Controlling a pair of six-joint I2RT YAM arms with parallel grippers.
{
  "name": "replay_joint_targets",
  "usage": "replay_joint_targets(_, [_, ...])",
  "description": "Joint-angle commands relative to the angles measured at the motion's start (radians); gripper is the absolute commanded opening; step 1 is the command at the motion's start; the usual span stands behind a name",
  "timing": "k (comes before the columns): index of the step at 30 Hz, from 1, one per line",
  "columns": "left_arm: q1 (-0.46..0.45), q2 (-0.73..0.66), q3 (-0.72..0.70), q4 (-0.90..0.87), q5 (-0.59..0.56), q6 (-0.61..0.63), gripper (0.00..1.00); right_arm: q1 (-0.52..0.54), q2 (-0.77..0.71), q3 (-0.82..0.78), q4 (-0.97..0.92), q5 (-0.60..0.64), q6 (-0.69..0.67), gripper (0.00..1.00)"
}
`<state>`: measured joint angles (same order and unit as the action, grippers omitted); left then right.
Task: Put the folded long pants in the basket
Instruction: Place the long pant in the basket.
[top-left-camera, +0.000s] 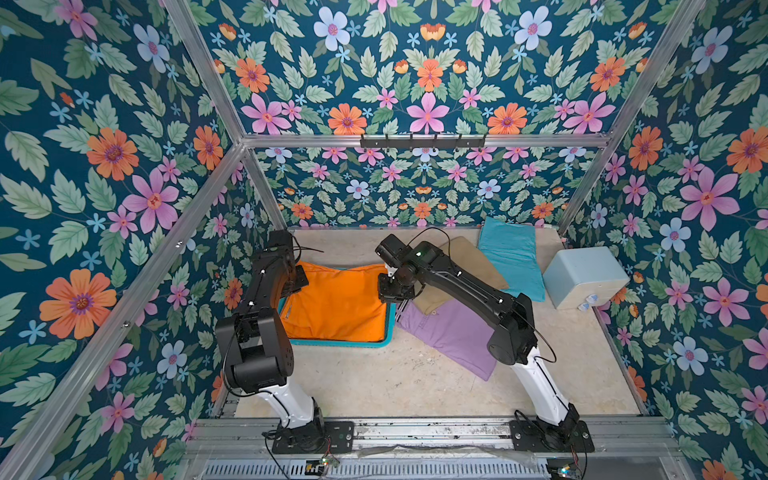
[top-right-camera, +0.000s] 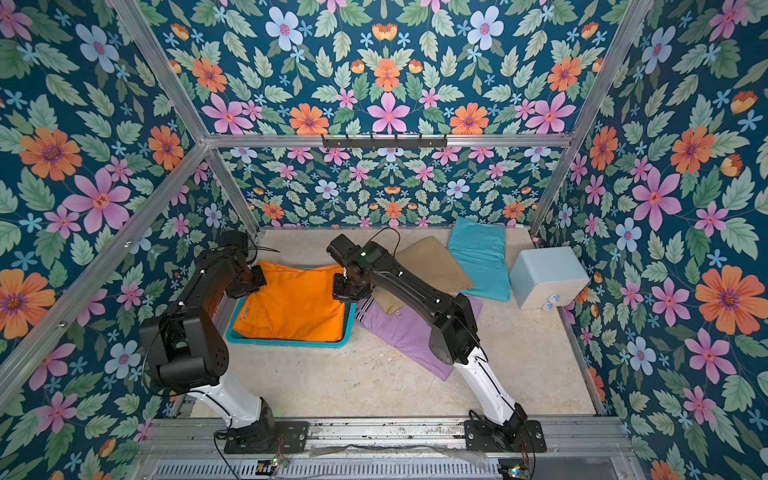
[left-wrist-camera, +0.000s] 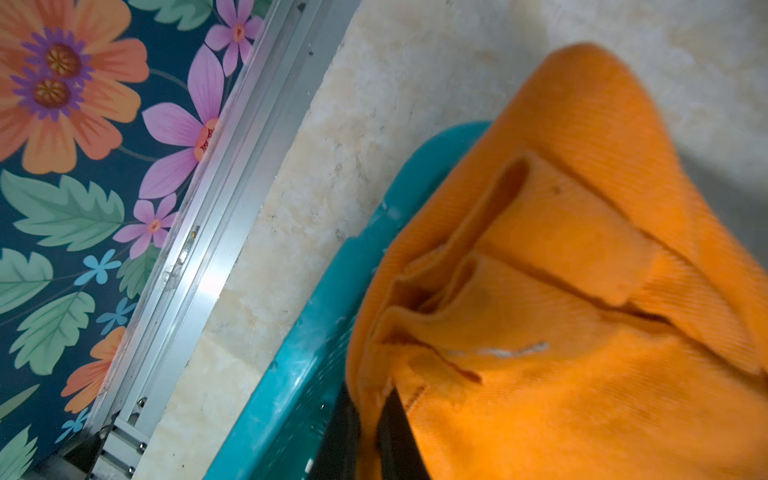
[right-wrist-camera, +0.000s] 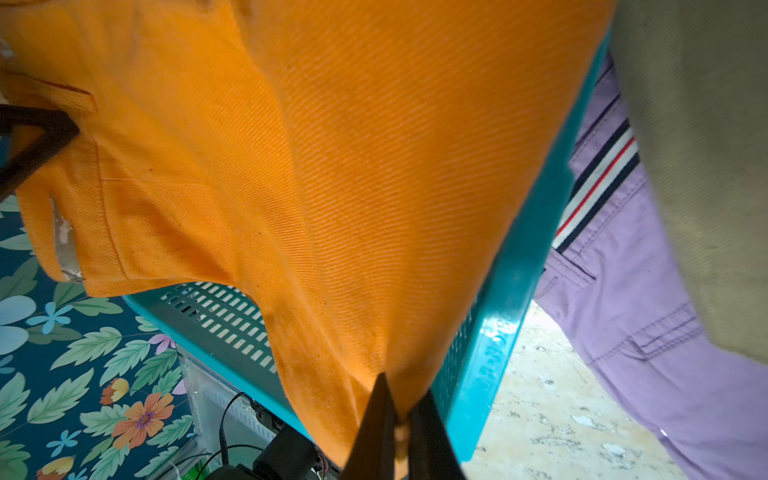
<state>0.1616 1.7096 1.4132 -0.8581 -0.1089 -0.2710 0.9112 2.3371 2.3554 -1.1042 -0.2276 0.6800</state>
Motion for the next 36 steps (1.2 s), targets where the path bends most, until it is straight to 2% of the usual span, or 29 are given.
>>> replay_joint_targets(1, [0.001,0.023,-0.007,-0.042,-0.017,0.0,0.0,0.007,0.033,-0.002,-0.063,-0.031,-0.011,0.0])
replay_joint_targets(11, [-0.009,0.115,-0.064,0.005,-0.038,0.0,0.0,0.009,0.125,0.052,-0.077,0.025,-0.006,0.0])
replay_joint_targets(14, [-0.01,0.093,-0.063,0.004,-0.047,-0.003,0.0,0.009,0.116,0.078,-0.096,0.04,-0.028,0.02])
replay_joint_targets(17, [-0.009,0.0,-0.036,0.005,-0.09,-0.02,0.42,0.011,0.041,0.079,-0.096,0.085,-0.067,0.32])
replay_joint_targets(19, [-0.009,-0.083,0.0,0.005,-0.117,-0.033,0.8,0.006,-0.028,0.079,-0.106,0.132,-0.093,0.46])
replay_joint_targets(20, [-0.009,-0.131,0.026,0.005,-0.128,-0.041,0.93,0.002,-0.071,0.072,-0.117,0.159,-0.113,0.62])
replay_joint_targets(21, [-0.01,-0.179,0.038,0.042,-0.125,-0.046,0.97,-0.004,-0.108,0.05,-0.117,0.178,-0.122,0.65])
replay_joint_targets(24, [-0.009,-0.332,0.039,0.133,0.002,-0.04,0.99,-0.046,-0.292,-0.169,-0.034,0.191,-0.131,0.67])
replay_joint_targets(27, [-0.01,-0.426,-0.03,0.252,0.333,-0.055,0.93,-0.141,-0.477,-0.494,0.12,0.167,-0.097,0.66])
replay_joint_targets(29, [-0.04,-0.444,-0.106,0.352,0.59,-0.105,0.82,-0.224,-0.577,-0.708,0.219,0.168,-0.076,0.65])
replay_joint_targets(30, [-0.073,-0.445,-0.136,0.388,0.652,-0.129,0.79,-0.258,-0.615,-0.781,0.243,0.174,-0.069,0.65])
replay_joint_targets(31, [-0.132,-0.442,-0.162,0.427,0.681,-0.135,0.79,-0.294,-0.65,-0.859,0.274,0.175,-0.065,0.65])
replay_joint_targets(32, [-0.213,-0.435,-0.183,0.449,0.666,-0.161,0.7,-0.326,-0.67,-0.931,0.314,0.166,-0.064,0.64])
replay_joint_targets(34, [-0.381,-0.4,-0.197,0.463,0.593,-0.151,0.65,-0.365,-0.731,-1.027,0.351,0.146,-0.06,0.63])
replay_joint_targets(36, [-0.517,-0.335,-0.196,0.472,0.572,-0.143,0.57,-0.371,-0.751,-1.105,0.39,0.133,-0.078,0.6])
